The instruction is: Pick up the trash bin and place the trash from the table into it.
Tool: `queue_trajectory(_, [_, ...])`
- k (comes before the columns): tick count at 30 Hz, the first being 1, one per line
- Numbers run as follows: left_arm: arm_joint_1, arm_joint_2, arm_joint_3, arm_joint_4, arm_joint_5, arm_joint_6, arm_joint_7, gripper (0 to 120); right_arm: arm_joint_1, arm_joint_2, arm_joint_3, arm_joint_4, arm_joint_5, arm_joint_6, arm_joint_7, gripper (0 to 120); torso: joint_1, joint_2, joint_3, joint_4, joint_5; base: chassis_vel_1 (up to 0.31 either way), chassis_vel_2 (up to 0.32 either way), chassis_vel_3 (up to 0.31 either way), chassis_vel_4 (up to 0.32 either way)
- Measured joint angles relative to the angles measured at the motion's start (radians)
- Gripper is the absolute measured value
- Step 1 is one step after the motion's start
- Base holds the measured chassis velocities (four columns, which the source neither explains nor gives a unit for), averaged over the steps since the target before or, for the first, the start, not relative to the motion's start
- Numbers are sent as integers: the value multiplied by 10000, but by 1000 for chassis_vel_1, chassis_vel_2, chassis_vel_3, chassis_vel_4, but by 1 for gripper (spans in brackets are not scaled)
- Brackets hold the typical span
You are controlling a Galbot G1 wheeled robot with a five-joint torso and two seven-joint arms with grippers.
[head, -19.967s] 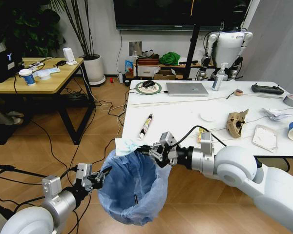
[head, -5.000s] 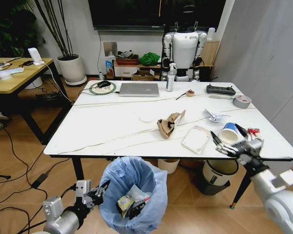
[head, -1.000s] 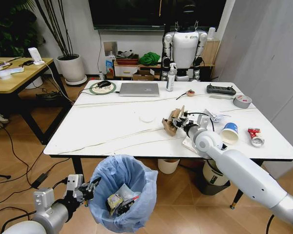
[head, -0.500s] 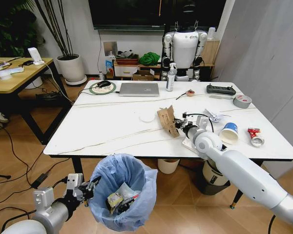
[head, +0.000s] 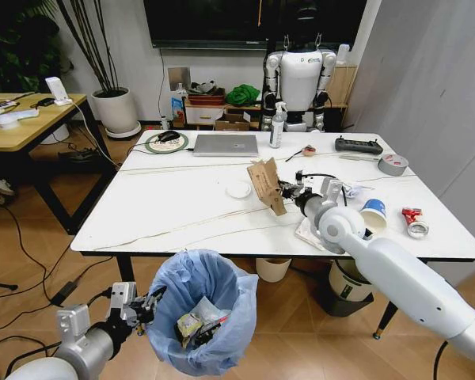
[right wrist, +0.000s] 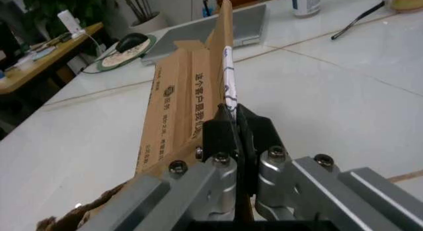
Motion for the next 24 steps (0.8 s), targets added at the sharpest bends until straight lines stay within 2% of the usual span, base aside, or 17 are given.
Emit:
queue_trajectory(10, [-63,-44,52,24,-86,-3,-49,0,-549,-824,274,1752,291,340,-654,0,0,0,-1,0,-1,0,0,0,0])
queue_trajectory(16, [-120,-8,-41,-26,-221,-4,-76,0,-1163,-1695,343,3365,321,842,-1464,0,-1,0,-1,-1,-2,0,0,0,0])
queue_trajectory(24, [-154,-58,-59,-29,-218,-4,-101,0,-1721,-2331,179,4778,186,1414,-2240,0,-1,0,-2,0,-2,0,0,0,0])
